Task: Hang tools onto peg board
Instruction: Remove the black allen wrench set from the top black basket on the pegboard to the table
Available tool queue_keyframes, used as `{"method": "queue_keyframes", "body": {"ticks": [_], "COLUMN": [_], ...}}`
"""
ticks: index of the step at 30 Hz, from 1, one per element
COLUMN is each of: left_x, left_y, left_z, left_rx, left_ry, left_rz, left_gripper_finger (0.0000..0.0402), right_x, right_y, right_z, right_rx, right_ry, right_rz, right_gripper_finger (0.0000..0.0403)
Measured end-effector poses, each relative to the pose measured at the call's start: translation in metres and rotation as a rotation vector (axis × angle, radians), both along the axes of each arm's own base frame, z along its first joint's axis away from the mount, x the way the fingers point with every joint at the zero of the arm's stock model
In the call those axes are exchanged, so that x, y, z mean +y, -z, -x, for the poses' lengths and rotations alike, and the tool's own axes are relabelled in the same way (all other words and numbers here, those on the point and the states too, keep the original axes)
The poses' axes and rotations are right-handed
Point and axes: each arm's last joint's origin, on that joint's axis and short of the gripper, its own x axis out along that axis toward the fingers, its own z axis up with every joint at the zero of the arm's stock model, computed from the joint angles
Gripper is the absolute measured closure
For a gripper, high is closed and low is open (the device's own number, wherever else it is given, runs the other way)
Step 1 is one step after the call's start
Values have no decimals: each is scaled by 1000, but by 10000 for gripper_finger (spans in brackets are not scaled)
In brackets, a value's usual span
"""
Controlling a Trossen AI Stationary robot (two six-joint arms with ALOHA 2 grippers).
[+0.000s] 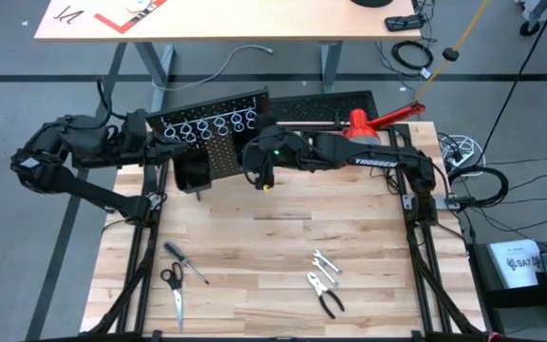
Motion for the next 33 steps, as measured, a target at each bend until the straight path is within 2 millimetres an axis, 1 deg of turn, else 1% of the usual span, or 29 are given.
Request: {"method": "queue_keyframes", "body": {"ticks": [6, 11, 17, 21, 24, 30, 33], "left_x": [0, 1, 4, 6, 8, 6, 7], "left_y": [-1, -2, -2, -4, -5, -16, -10], "left_z": [0, 0, 1, 10, 20, 37, 50], "left_rx": [-5, -12, -10, -16, -36, -163, -119], "left_ry": [7, -13, -113, -167, -184, -18, -23], "left_rz": [-23, -30, -79, -117, -124, -102, -101], "left_gripper_finger": [391, 391, 391, 391, 391, 391, 391], "right_x": [12, 25, 46, 59, 66, 68, 71], "right_y": [-22, -28, -36, -41, -43, -45, -47], "right_z": [13, 24, 39, 46, 50, 55, 56], "right_rx": [-99, -107, -121, -131, -120, -107, -121], "right_ry": [68, 129, 187, 211, 210, 204, 204], "right_rz": [-22, -67, -125, -84, -67, -65, -82], "right_gripper_finger": [225, 225, 225, 225, 225, 225, 225]}}
